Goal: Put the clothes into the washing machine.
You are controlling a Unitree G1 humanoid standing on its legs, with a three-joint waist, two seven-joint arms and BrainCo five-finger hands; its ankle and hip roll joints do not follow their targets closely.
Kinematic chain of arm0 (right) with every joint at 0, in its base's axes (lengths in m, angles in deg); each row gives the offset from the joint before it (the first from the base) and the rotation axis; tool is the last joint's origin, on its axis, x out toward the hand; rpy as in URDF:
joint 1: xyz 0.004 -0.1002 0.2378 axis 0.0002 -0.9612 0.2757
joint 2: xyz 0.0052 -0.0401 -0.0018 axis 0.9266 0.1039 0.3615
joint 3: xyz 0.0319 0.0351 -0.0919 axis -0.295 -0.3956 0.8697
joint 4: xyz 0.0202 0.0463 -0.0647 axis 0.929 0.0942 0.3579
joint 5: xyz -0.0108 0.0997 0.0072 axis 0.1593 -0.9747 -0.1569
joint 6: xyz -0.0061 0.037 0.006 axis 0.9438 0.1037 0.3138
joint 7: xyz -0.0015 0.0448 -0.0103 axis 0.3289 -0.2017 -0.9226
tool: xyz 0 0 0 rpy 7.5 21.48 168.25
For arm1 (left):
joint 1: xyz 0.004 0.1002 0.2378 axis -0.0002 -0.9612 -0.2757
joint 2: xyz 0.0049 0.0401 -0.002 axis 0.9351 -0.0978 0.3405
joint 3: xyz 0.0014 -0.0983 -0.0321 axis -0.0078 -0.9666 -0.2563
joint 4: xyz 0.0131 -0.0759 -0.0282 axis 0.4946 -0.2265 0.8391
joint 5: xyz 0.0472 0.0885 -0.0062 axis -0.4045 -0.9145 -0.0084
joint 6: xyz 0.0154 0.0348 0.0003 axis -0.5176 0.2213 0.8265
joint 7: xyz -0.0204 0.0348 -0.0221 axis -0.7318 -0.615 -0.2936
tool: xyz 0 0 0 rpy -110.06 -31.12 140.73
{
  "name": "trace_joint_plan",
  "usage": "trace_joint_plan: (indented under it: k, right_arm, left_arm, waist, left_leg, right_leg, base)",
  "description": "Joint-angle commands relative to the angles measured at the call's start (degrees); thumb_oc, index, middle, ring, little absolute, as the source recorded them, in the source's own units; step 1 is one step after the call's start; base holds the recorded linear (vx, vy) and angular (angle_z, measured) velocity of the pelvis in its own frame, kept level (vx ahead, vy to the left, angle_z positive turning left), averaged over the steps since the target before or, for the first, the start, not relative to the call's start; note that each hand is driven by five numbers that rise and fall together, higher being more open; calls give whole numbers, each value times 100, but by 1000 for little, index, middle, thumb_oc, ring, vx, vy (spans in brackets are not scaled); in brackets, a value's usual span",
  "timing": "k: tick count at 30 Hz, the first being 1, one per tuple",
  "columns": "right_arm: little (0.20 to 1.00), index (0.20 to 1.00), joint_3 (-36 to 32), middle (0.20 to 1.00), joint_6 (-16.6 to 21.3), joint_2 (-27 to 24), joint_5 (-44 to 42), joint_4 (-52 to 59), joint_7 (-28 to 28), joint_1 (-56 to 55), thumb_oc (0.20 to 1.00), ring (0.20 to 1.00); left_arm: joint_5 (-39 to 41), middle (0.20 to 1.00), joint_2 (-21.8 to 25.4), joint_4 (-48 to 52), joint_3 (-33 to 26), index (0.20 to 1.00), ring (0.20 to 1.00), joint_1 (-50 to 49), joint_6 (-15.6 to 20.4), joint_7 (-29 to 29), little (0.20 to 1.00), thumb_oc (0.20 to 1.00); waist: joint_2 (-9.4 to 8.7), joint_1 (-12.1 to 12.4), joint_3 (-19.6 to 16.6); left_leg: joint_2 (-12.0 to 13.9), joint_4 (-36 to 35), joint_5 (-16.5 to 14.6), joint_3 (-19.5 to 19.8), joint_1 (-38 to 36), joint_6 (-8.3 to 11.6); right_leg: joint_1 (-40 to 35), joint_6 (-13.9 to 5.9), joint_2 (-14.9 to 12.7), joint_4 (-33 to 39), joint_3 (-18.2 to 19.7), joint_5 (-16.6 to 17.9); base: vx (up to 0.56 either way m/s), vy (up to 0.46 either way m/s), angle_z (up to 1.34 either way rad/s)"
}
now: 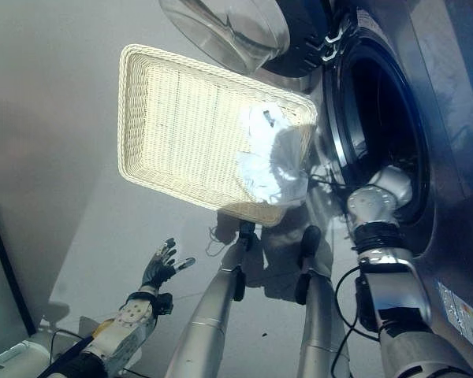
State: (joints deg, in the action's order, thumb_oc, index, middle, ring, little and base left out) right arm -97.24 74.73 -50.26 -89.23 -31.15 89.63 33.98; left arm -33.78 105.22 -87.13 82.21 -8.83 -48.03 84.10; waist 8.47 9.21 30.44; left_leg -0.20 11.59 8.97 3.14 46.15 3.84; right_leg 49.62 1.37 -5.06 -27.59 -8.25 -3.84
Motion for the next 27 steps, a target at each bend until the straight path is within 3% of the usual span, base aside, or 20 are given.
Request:
trace_joint_plan:
  k: [1,2,3,4,5,6,8,10,13,16,17,22,27]
  right_arm:
    - [200,200,-456,200,1519,-1378,234,810,220,-289,200,200]
    - [457,457,-510,457,1090,-1489,222,586,566,-420,457,457]
    - [561,561,-518,561,1000,-1504,246,562,610,-419,561,561]
    - [934,934,-472,934,824,-1529,236,490,714,-441,934,934]
    - [1000,1000,-445,1000,720,-1540,231,457,759,-468,1000,1000]
    - [1000,1000,-317,1000,135,-1511,223,285,869,-523,1000,1000]
    - [1000,1000,-141,1000,-479,-1366,210,90,779,-612,1000,1000]
    - [1000,1000,-10,1000,-735,-1254,352,12,633,-683,1000,1000]
    - [1000,1000,389,1000,-1232,-728,1572,10,457,-916,1000,1000]
    - [1000,1000,780,1000,-1423,-354,2800,204,446,-1264,1000,1000]
    - [1000,1000,780,1000,-1423,-354,2800,204,446,-1264,1000,1000]
    - [1000,1000,1890,1000,-2029,347,5794,1018,832,-2577,1000,1000]
    - [1000,1000,2385,1000,-2233,391,7278,1458,1358,-3268,1000,1000]
  left_arm:
    - [115,1000,20,108,-215,1000,1000,-384,-30,-127,1000,1000]
    - [142,1000,71,121,-230,1000,1000,-369,-98,-174,1000,1000]
    - [137,1000,75,129,-234,1000,1000,-355,-109,-176,1000,1000]
    - [126,1000,85,126,-242,1000,1000,-333,-131,-195,1000,1000]
    - [128,1000,84,120,-232,1000,1000,-356,-136,-205,1000,1000]
    - [162,1000,105,122,-245,1000,1000,-305,-182,-224,1000,1000]
    - [142,1000,104,103,-243,1000,1000,-233,-239,-231,1000,1000]
    - [138,1000,91,92,-233,1000,1000,-211,-267,-248,1000,1000]
    - [51,1000,-39,30,-211,1000,1000,-78,-325,-190,1000,1000]
    - [-35,1000,-195,-50,-253,1000,1000,-96,-321,-145,1000,1000]
    - [-35,1000,-195,-50,-253,1000,1000,-96,-321,-145,1000,1000]
    - [-185,1000,-699,-490,-587,1000,1000,-289,-174,-75,1000,1000]
    - [-275,1000,-949,-1010,-857,1000,1000,-477,-136,-180,1000,1000]
  waist:
    - [169,-453,-65]
    - [143,-461,-65]
    - [144,-457,-65]
    - [142,-450,-65]
    - [140,-453,-65]
    - [140,-442,-65]
    - [128,-437,-65]
    - [120,-435,-65]
    - [100,-443,-65]
    - [58,-481,-65]
    - [58,-481,-65]
    - [-182,-698,-65]
    - [-376,-857,-65]
  left_leg:
    - [-398,159,-427,-410,-335,-273]
    - [-410,179,-423,-410,-356,-282]
    - [-409,170,-369,-412,-321,-287]
    - [-414,165,-341,-412,-306,-291]
    - [-422,184,-414,-413,-368,-289]
    - [-440,194,-354,-395,-326,-308]
    - [-464,206,-347,-356,-315,-334]
    - [-489,224,-403,-330,-352,-349]
    - [-540,185,-332,-297,-310,-372]
    - [-562,170,-381,-301,-366,-377]
    - [-562,170,-381,-301,-366,-377]
    - [-573,39,-369,-340,-483,-386]
    - [-568,-71,-409,-401,-778,-396]
  right_leg:
    - [-289,-405,219,536,-176,509]
    - [-329,-412,209,546,-180,538]
    - [-303,-402,208,572,-189,598]
    - [-296,-401,202,598,-194,638]
    - [-346,-415,195,561,-181,559]
    - [-322,-401,193,578,-175,622]
    - [-337,-393,198,591,-147,628]
    - [-382,-396,204,584,-116,574]
    - [-385,-387,209,720,-101,684]
    - [-452,-397,217,802,-54,677]
    - [-452,-397,217,802,-54,677]
    - [-571,-435,287,1108,99,854]
    - [-827,-522,282,1345,173,978]
  base:
    - [64,-11,0]
    - [39,-4,1]
    - [0,0,0]
    - [0,0,0]
    - [0,0,0]
    - [0,0,0]
    - [0,0,0]
    - [5,-6,2]
    - [-41,4,2]
    - [-3,47,2]
    - [-11,41,-3]
    - [-73,138,-13]
    - [-61,110,-11]
